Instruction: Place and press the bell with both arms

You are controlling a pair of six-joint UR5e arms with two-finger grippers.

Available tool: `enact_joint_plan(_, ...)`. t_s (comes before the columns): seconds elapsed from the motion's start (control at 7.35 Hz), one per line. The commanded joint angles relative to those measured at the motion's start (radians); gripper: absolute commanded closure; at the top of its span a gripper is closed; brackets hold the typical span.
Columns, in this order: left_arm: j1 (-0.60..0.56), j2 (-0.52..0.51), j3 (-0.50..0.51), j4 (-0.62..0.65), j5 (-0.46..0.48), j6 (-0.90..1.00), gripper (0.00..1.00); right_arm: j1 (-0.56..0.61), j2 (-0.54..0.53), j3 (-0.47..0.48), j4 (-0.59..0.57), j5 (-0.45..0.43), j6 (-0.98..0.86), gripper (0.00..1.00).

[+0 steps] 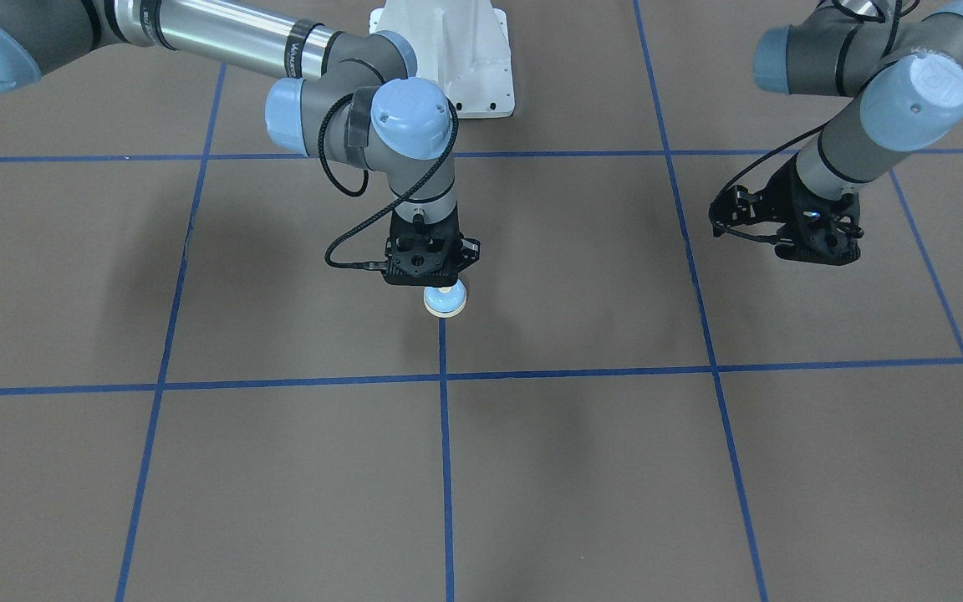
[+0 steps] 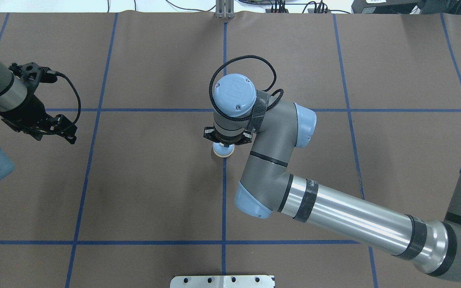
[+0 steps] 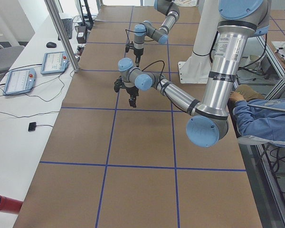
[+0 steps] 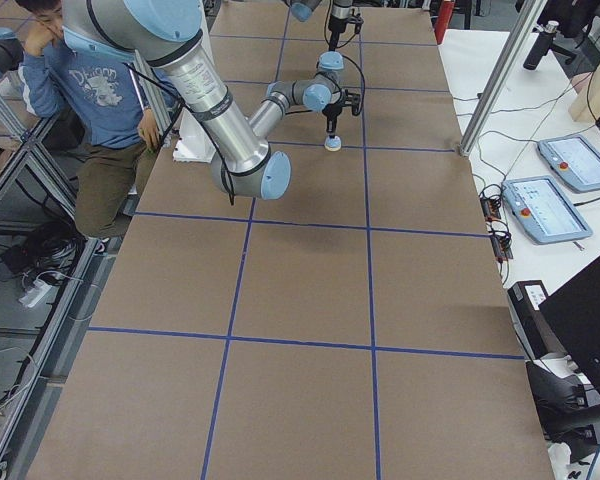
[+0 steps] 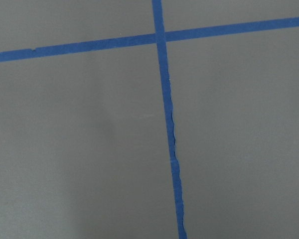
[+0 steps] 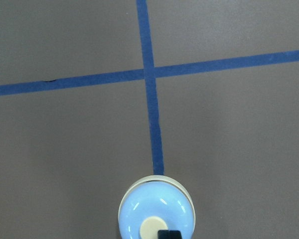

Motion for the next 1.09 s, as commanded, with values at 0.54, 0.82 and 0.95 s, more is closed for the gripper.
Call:
enact_joint_plan(0.54,0.003,-0.004,0.002,0.0,0.0,-0.004,0.01,0.066,-0.076,0.174,-0.049,0.106,-0.009,1.0)
enact_joint_plan(0.82,-0.003,0.001,-0.004,0.0,-0.001,0.002,0.01,0.133,-0.253,0.378,-0.08,0.138,-0.029,1.0)
enact_joint_plan(0.95,-0.009,0.002,-0.009,-0.002,-0.001,0.003,0.01,0.181,-0.36,0.475,-0.08,0.167,-0.119,1.0)
